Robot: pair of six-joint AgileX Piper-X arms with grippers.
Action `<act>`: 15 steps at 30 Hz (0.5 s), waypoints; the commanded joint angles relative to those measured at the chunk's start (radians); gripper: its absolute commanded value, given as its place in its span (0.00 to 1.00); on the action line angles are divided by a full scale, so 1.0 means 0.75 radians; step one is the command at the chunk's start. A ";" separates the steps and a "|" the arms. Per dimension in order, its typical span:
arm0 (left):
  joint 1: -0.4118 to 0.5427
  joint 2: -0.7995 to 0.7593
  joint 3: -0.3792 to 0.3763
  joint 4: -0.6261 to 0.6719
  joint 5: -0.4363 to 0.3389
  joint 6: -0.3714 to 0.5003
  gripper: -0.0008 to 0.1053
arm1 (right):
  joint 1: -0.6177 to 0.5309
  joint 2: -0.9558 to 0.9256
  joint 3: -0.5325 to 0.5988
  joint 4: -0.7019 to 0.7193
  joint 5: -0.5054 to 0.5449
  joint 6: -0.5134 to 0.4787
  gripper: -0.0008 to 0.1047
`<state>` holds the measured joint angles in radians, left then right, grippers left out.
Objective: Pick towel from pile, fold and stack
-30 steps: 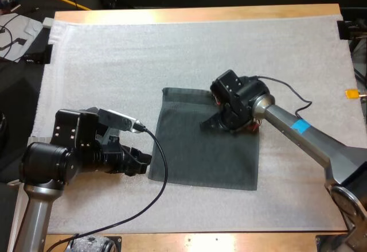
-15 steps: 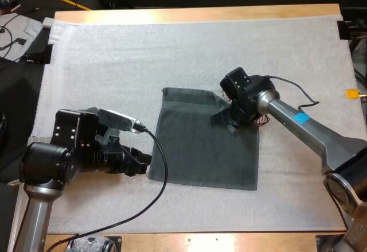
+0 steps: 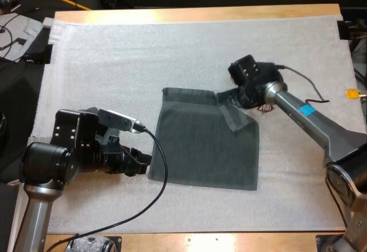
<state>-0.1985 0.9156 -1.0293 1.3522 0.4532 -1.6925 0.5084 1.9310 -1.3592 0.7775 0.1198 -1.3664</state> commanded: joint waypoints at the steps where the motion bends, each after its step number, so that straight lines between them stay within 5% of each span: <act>1: -0.003 -0.005 -0.001 0.010 0.012 0.001 0.55 | -0.040 -0.020 -0.053 -0.006 0.051 0.033 0.01; 15: -0.006 -0.004 -0.002 0.008 0.013 0.001 0.56 | -0.031 -0.176 -0.098 0.088 0.032 -0.044 0.01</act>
<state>-0.1985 0.9156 -1.0293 1.3544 0.4572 -1.6925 0.4707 1.8560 -1.4304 0.8135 0.1728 -1.3699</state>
